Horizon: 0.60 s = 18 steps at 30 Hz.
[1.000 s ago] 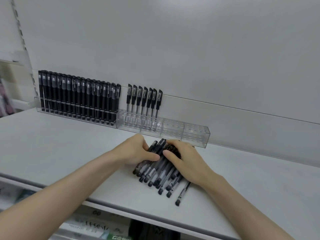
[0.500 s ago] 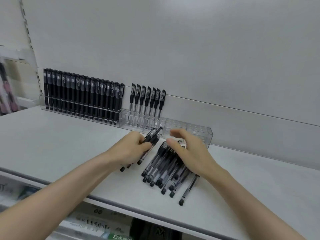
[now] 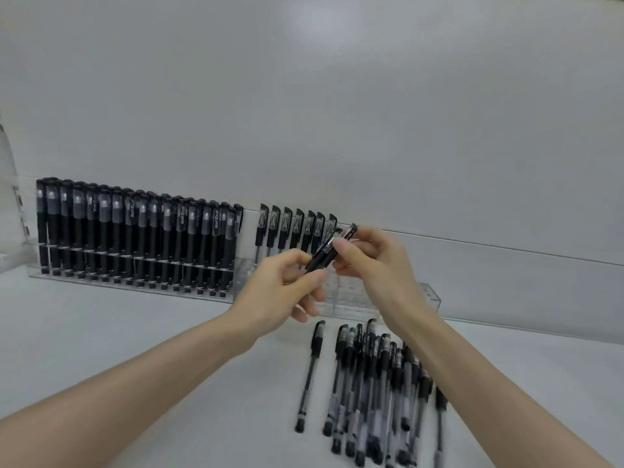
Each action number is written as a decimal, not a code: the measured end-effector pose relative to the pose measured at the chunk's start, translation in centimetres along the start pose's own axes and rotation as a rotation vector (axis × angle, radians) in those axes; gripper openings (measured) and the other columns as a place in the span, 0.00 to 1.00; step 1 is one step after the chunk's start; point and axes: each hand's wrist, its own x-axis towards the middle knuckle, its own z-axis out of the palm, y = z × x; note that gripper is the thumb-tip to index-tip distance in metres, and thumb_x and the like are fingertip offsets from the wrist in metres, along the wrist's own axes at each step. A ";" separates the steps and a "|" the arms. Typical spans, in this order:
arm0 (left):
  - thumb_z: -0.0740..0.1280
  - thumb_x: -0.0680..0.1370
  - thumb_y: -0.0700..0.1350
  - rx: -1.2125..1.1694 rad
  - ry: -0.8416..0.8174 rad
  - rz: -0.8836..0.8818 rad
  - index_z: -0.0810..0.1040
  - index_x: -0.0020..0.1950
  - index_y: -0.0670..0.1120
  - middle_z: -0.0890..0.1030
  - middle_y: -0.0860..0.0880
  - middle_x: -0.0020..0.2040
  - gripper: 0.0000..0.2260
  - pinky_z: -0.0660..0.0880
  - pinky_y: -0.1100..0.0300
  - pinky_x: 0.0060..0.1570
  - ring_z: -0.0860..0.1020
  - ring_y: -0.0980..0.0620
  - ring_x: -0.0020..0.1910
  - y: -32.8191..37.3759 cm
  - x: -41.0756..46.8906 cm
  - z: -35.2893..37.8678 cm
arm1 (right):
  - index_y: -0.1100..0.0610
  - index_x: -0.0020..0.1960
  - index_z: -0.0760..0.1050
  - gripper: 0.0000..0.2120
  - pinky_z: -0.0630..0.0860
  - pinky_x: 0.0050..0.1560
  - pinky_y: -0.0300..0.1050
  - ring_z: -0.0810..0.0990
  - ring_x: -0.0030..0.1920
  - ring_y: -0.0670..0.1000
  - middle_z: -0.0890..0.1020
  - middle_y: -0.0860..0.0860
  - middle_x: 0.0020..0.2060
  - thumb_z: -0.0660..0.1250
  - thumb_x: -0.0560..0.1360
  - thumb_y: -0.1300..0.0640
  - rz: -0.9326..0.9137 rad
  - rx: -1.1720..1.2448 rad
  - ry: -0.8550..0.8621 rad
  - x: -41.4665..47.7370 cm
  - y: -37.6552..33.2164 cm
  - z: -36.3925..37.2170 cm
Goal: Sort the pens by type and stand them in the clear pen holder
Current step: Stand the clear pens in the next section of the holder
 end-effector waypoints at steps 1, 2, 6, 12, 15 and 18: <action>0.64 0.79 0.44 -0.033 0.010 -0.014 0.77 0.48 0.43 0.82 0.44 0.38 0.05 0.79 0.57 0.34 0.78 0.52 0.31 -0.1 0.6 -0.3 | 0.64 0.57 0.74 0.11 0.80 0.42 0.40 0.81 0.35 0.45 0.83 0.54 0.39 0.67 0.76 0.62 -0.016 -0.001 0.012 0.5 -0.2 0.3; 0.63 0.80 0.45 -0.042 0.031 -0.022 0.77 0.49 0.43 0.82 0.43 0.40 0.06 0.81 0.55 0.36 0.80 0.51 0.34 -0.4 1.2 -0.6 | 0.62 0.56 0.74 0.08 0.80 0.42 0.39 0.81 0.34 0.44 0.83 0.54 0.38 0.66 0.77 0.64 -0.037 -0.002 0.031 0.9 -0.3 0.5; 0.59 0.81 0.51 0.182 0.177 0.090 0.75 0.44 0.50 0.74 0.43 0.35 0.09 0.70 0.57 0.31 0.71 0.53 0.32 -2.1 2.6 -1.5 | 0.56 0.59 0.68 0.13 0.81 0.45 0.41 0.81 0.34 0.45 0.81 0.55 0.36 0.64 0.77 0.66 -0.180 -0.095 0.186 2.0 -1.1 0.4; 0.56 0.82 0.46 0.175 0.160 0.160 0.71 0.40 0.43 0.67 0.52 0.30 0.13 0.61 0.68 0.27 0.62 0.59 0.26 -3.3 1.7 -1.4 | 0.51 0.57 0.67 0.14 0.80 0.50 0.51 0.82 0.38 0.50 0.81 0.52 0.36 0.66 0.77 0.64 -0.322 -0.353 0.273 3.2 -1.5 -0.7; 0.56 0.82 0.47 0.126 0.125 0.192 0.73 0.48 0.42 0.68 0.51 0.30 0.11 0.63 0.61 0.30 0.64 0.55 0.29 -3.8 1.8 -1.4 | 0.50 0.56 0.69 0.14 0.79 0.51 0.53 0.82 0.38 0.50 0.80 0.49 0.36 0.66 0.76 0.64 -0.345 -0.383 0.261 3.7 -0.7 -0.6; 0.56 0.82 0.48 0.091 0.132 0.191 0.74 0.49 0.43 0.66 0.51 0.30 0.11 0.61 0.60 0.30 0.63 0.54 0.29 -4.0 1.9 -1.5 | 0.49 0.56 0.70 0.14 0.79 0.50 0.54 0.82 0.39 0.51 0.79 0.48 0.36 0.66 0.76 0.64 -0.364 -0.388 0.249 4.3 -0.2 -0.6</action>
